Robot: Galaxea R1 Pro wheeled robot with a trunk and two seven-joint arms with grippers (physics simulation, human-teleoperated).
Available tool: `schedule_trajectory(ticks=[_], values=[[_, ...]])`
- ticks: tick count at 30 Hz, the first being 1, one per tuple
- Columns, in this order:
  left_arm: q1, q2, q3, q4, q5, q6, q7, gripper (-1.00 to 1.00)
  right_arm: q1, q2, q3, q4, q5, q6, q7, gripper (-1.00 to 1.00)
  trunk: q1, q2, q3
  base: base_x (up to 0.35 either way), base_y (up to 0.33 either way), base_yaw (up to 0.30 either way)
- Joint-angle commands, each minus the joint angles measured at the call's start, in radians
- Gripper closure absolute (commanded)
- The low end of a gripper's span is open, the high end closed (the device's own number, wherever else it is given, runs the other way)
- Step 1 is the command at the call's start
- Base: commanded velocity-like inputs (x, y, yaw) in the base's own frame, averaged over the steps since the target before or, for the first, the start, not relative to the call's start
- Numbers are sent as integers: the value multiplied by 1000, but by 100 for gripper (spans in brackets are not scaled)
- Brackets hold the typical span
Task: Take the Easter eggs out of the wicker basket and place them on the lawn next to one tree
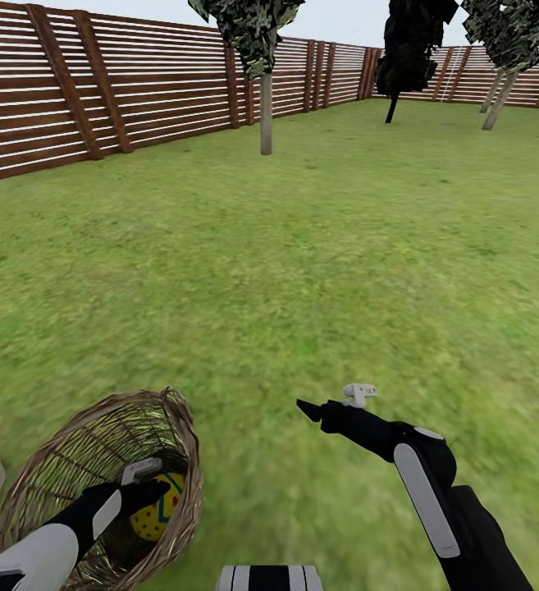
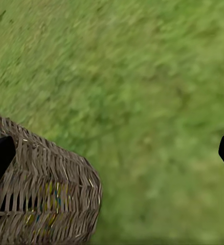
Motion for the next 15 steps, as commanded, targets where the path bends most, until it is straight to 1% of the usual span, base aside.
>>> schedule_trajectory(ticks=[1, 11, 13, 15], values=[[1, 0, 0, 41, -18, 6, 0, -100, -1, 0, 0, -1, 3, 3, 3, -100, 0, 0, -1, 0, 0, 0], [1, 0, 0, 41, -18, 5, 1, -100, -1, 0, 0, -1, 3, 4, 3, -100, 0, 0, -1, 0, 0, 0], [1, 0, 0, 41, -18, 5, 1, -100, -1, 0, 0, -1, 3, 3, 3, -100, 1, -1, -9, 0, 0, 0], [1, 0, 0, 41, -18, 5, 1, -100, 0, 0, 0, -1, 3, 4, 3, -100, 1, -1, -9, 0, 0, 0]])
